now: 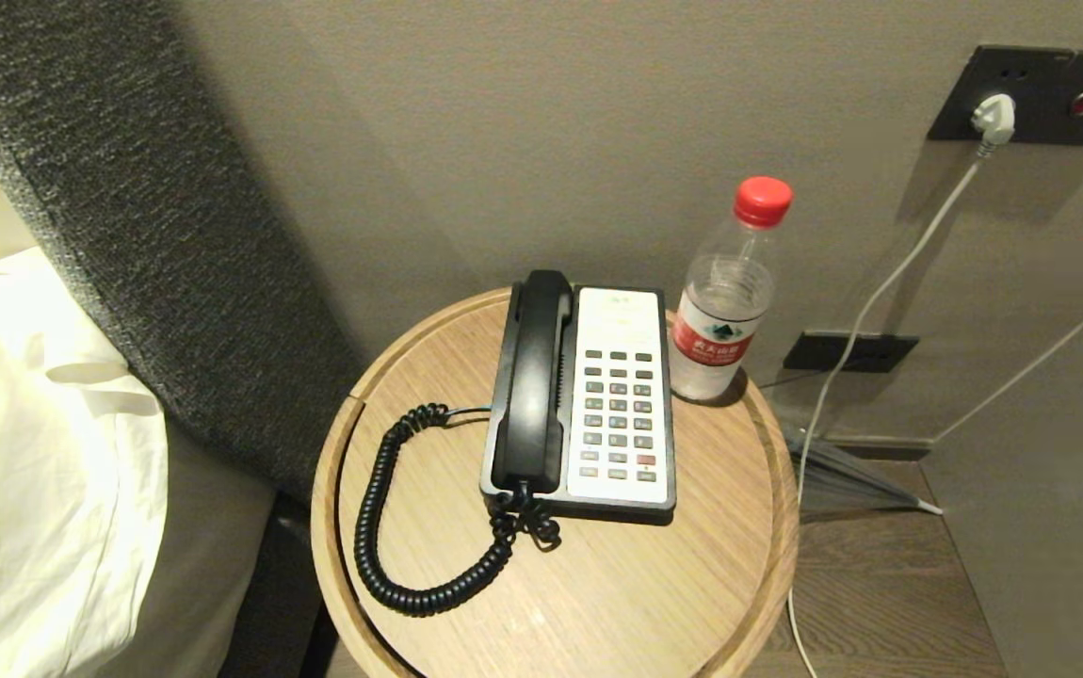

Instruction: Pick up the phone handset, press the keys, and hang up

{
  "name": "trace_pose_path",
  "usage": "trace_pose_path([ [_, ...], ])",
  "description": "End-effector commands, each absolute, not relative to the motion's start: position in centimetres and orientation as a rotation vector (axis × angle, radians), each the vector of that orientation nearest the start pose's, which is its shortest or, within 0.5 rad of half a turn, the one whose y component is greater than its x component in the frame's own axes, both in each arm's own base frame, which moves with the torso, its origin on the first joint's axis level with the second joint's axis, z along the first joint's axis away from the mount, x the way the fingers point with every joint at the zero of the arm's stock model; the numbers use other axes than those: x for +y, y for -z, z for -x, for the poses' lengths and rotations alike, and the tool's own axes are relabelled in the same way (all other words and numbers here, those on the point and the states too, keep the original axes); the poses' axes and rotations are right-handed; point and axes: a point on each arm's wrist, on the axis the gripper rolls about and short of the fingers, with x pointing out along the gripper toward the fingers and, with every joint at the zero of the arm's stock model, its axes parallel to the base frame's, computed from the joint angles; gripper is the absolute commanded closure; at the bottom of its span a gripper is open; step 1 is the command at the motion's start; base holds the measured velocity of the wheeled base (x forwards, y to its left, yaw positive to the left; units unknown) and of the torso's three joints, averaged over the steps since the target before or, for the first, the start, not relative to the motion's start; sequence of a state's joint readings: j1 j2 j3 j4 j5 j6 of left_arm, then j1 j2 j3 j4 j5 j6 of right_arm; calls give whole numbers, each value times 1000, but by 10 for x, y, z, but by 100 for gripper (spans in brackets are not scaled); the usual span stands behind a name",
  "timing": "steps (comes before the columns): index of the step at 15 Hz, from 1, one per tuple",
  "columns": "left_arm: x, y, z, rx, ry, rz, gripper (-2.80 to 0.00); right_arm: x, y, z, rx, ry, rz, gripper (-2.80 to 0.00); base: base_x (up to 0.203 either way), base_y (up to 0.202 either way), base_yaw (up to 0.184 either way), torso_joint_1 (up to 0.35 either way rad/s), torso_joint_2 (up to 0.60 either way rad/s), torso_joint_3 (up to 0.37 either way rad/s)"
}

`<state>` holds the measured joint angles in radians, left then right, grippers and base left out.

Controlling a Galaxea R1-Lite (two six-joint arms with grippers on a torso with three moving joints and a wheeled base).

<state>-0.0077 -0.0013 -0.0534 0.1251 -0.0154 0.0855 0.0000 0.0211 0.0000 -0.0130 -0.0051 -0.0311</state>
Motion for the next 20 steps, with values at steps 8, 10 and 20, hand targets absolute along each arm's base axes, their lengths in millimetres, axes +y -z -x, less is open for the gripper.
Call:
trace_pose_path([
  [8, 0, -77, 27, 70, 26, -86, 0, 0, -77, 21, 11, 4, 31, 0, 0, 0, 0, 0, 0, 0],
  [10, 0, -77, 27, 69, 28, -86, 0, 0, -77, 21, 11, 4, 31, 0, 0, 0, 0, 0, 0, 0],
  [20, 0, -77, 27, 70, 19, -49, 0, 0, -77, 21, 12, 5, 31, 0, 0, 0, 0, 0, 0, 0],
])
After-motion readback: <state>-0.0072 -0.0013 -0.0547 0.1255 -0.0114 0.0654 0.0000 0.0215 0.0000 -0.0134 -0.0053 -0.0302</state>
